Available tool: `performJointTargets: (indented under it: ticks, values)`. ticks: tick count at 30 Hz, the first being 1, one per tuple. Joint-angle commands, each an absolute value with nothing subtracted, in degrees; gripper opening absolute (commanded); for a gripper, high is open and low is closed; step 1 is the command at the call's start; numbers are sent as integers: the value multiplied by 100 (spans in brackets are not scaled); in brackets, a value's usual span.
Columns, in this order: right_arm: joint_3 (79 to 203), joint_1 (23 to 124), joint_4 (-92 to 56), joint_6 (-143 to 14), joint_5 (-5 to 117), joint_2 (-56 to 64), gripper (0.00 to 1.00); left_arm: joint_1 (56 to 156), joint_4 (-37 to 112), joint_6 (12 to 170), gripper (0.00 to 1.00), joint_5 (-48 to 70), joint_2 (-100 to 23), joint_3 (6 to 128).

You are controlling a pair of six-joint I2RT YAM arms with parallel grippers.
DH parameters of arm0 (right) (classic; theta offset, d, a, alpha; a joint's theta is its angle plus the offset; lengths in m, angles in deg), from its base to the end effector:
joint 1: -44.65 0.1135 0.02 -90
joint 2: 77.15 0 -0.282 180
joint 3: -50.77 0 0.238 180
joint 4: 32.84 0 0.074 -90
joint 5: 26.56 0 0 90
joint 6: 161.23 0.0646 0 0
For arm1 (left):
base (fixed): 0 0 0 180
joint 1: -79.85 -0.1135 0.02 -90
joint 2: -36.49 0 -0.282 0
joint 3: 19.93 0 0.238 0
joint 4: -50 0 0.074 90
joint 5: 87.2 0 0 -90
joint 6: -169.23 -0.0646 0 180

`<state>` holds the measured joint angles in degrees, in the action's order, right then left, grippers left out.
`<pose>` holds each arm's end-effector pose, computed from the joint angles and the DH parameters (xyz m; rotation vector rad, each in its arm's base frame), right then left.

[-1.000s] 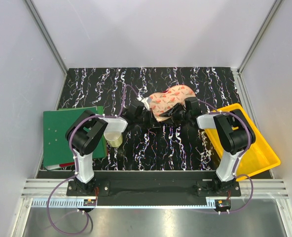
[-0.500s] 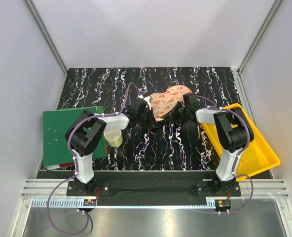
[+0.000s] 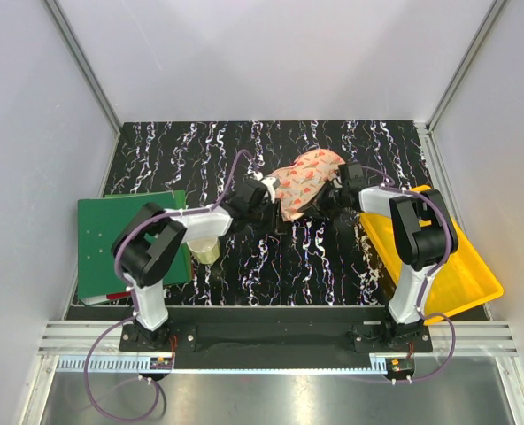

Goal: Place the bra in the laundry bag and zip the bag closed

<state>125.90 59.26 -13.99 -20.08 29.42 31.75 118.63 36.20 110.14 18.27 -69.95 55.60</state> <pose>0.3650 0.1325 0.1467 0.5740 2.6191 1.1750 0.3017 -0.2645 0.1659 0.3129 2.4845 -0.8746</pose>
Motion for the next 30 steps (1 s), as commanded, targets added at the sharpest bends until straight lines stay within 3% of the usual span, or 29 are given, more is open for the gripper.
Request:
performJointTargets:
  ticks: [1, 7, 10, 16, 21, 30]
  values:
    - [12488, 5730, -1919, -1440, 2847, 3245, 0, 11878, 4267, 11051, 45, 1301, -6178, 4849]
    - [12207, 5731, -2500, -569, 2803, 3254, 0, 11905, 5744, 11332, 58, 993, -5607, 3924]
    - [11961, 5748, -2930, 45, 2688, 3236, 0, 12053, 5974, 11307, 73, 521, -5571, 3836]
    - [11863, 5783, -3054, 724, 2855, 3061, 0, 12511, 6212, 11271, 68, -676, -5790, 4002]
    - [11890, 5809, -3125, 1024, 2864, 3060, 0, 12801, 6361, 11113, 53, -1195, -6246, 4292]
    - [11855, 5862, -3300, 1454, 2838, 3034, 0, 12994, 5940, 11025, 49, -2004, -6906, 5056]
